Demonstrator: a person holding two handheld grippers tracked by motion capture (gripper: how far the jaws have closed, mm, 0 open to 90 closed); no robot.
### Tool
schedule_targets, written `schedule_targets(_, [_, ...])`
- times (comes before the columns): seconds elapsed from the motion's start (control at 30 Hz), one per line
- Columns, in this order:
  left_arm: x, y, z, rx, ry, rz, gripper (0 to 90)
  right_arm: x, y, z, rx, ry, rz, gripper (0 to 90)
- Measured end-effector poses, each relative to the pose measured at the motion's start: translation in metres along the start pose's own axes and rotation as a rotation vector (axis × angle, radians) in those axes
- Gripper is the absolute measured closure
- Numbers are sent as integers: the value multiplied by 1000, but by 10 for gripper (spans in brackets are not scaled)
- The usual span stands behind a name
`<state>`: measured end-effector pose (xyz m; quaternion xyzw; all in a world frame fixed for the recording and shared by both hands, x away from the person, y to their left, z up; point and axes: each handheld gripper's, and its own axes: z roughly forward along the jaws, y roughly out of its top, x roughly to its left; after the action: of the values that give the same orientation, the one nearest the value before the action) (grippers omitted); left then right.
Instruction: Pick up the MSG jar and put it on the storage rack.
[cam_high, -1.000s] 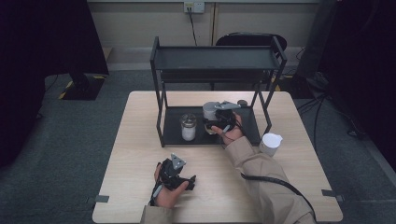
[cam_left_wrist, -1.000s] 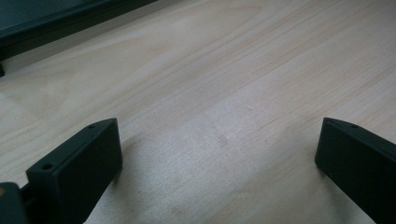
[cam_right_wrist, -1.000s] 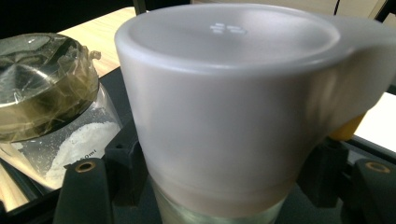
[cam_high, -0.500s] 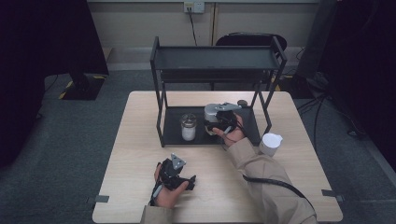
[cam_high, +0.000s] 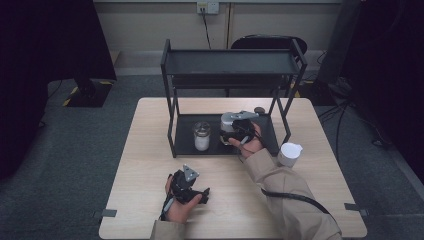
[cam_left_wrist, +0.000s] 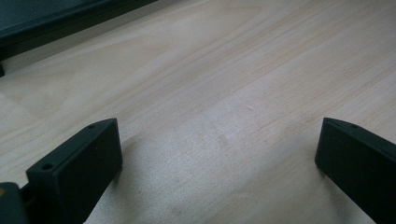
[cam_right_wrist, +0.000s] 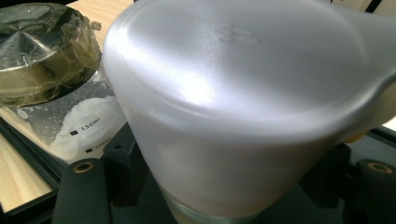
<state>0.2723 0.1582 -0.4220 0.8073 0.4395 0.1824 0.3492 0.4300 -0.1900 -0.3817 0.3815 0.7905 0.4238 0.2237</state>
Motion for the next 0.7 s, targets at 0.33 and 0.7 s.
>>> schedule_targets(0.33, [0,0,0,0,0,0,0,1,4,-2,19,7,22,205])
schedule_targets(0.7, [0,0,0,0,0,0,0,4,6,-7,51,26,48,72])
